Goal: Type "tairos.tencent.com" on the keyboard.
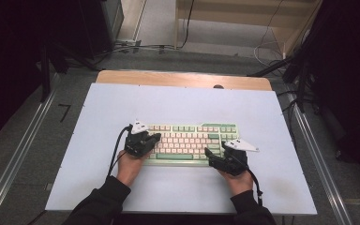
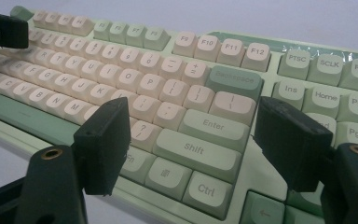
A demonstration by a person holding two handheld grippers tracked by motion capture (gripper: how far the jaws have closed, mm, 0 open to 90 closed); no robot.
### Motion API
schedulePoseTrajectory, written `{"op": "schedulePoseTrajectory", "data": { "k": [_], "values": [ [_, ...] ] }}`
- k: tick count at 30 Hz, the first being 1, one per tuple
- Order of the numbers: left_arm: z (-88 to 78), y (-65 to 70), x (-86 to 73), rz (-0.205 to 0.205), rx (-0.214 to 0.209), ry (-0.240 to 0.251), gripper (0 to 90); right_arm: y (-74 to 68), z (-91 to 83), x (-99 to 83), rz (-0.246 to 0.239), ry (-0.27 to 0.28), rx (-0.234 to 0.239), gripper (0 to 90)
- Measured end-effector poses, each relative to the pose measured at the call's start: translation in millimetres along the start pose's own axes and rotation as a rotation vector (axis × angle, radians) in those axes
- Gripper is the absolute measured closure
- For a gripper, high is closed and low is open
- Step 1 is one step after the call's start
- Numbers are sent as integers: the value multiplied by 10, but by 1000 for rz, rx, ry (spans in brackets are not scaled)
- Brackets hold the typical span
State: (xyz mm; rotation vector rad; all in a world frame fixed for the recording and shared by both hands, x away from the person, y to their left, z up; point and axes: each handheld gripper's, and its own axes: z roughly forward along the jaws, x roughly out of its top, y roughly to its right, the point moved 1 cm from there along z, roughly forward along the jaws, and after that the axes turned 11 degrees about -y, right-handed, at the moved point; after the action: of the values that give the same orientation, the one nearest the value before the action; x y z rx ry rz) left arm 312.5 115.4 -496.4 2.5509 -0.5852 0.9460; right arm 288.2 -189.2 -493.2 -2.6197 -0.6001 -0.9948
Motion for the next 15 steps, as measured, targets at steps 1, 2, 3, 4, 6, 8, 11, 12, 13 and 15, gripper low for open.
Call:
{"op": "schedulePoseTrajectory", "data": {
  "k": [1, 2, 3, 4, 6, 8, 11, 12, 13, 15],
  "values": [
    [4, 1, -1, -1, 1, -1, 900, 0, 0, 0, 0, 0, 0, 255],
    [9, 3, -3, -1, 2, -5, 900, 1, 0, 0, 0, -1, 0, 255],
    [14, 1, -4, 1, 3, -8, 900, 1, 1, 0, 1, -1, 1, 255],
    [22, 2, -6, 1, 5, -10, 900, 1, 1, 1, 1, -1, 1, 255],
    [28, 5, -8, 7, 12, -15, 900, 0, 1, 1, 0, -1, 1, 255],
    [33, 15, -8, 6, 14, -14, 900, 0, -1, 1, 0, -1, 1, 255],
    [44, 20, -7, 7, 19, -18, 900, 2, -2, -1, 1, 0, 1, 255],
    [47, 16, -8, 6, 21, -26, 900, 3, -2, -2, 1, 0, 1, 255],
    [56, 12, -11, 5, 20, -31, 900, 4, -4, -3, 0, 0, 0, 255],
    [57, 13, -7, 4, 21, -31, 900, 3, -6, -4, 2, 0, 0, 255]
  ]
}}
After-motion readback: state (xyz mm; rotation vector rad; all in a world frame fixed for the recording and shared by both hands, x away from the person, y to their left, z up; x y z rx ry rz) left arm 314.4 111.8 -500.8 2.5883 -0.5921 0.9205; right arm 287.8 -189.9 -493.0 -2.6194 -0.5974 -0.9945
